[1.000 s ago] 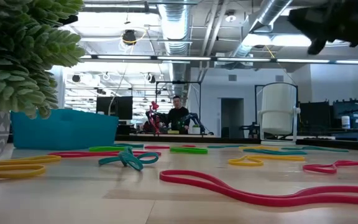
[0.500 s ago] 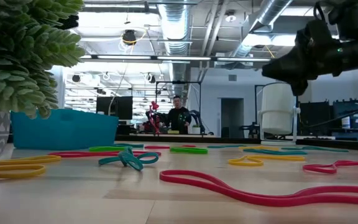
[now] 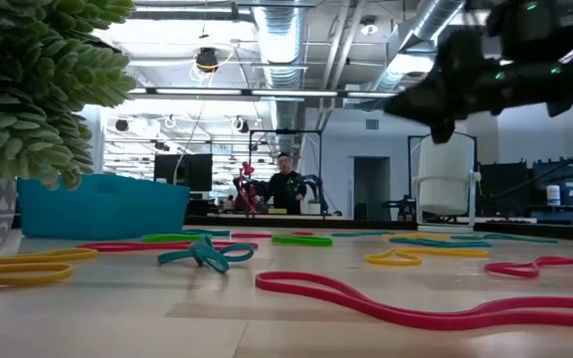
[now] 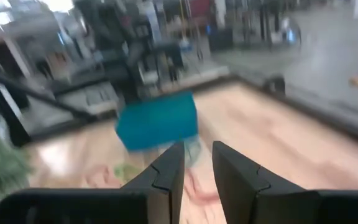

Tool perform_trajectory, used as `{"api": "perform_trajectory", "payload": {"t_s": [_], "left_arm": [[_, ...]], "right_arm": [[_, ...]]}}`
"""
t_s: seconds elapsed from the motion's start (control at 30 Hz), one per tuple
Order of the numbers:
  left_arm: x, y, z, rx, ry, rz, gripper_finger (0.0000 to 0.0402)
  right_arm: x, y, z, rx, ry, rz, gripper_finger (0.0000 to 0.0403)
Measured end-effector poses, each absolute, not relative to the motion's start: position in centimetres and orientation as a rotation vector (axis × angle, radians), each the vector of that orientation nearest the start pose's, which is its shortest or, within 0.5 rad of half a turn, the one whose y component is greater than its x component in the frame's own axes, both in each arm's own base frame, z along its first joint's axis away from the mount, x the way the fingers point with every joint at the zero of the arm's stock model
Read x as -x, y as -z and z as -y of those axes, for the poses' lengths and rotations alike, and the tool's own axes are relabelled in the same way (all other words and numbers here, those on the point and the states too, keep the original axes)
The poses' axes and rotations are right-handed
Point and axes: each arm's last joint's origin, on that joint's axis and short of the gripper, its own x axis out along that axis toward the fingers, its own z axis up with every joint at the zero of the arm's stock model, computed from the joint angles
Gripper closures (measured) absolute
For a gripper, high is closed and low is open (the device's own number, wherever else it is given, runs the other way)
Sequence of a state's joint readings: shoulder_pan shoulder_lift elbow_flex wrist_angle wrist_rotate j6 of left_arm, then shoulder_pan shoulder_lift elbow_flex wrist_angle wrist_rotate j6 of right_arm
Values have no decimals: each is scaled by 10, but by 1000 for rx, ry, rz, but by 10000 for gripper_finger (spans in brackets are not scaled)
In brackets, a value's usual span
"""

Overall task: Pick and place items into bin
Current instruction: Put the blue rubber band into the blue bin

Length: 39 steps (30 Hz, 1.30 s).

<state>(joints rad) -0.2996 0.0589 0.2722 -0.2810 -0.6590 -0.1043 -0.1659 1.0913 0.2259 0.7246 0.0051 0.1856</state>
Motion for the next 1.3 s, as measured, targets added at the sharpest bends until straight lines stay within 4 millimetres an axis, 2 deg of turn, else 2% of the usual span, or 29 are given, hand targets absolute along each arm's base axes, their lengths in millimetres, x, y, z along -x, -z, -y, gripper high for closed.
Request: {"api": "perform_trajectory", "payload": {"t_s": [0.2, 0.3, 0.4, 0.6, 0.77, 0.9, 1.13, 1.3], "left_arm": [[-76, -224, 6, 104, -309, -39, 281], [-76, -224, 7, 91, -301, -39, 281], [-76, -223, 4, 80, -386, -47, 281], [-74, -221, 2, 81, -480, -56, 281], [-74, -220, 2, 82, -474, -64, 281], [-74, -220, 2, 82, -475, -65, 281], [-74, -220, 2, 81, -479, -65, 281], [-74, -220, 2, 81, -480, -65, 281]], "right_arm": [[-215, -157, 38, -217, 212, -389, 326], [-223, -158, 43, -228, 237, -500, 326], [-227, -165, 48, -244, 266, -643, 326], [-221, -185, 52, -367, 378, -958, 326], [-206, -183, 48, -416, 459, -1171, 326], [-195, -180, 49, -405, 594, -1264, 326], [-191, -180, 60, -402, 703, -1249, 326], [-189, -163, 67, -446, 751, -1331, 326]]}}
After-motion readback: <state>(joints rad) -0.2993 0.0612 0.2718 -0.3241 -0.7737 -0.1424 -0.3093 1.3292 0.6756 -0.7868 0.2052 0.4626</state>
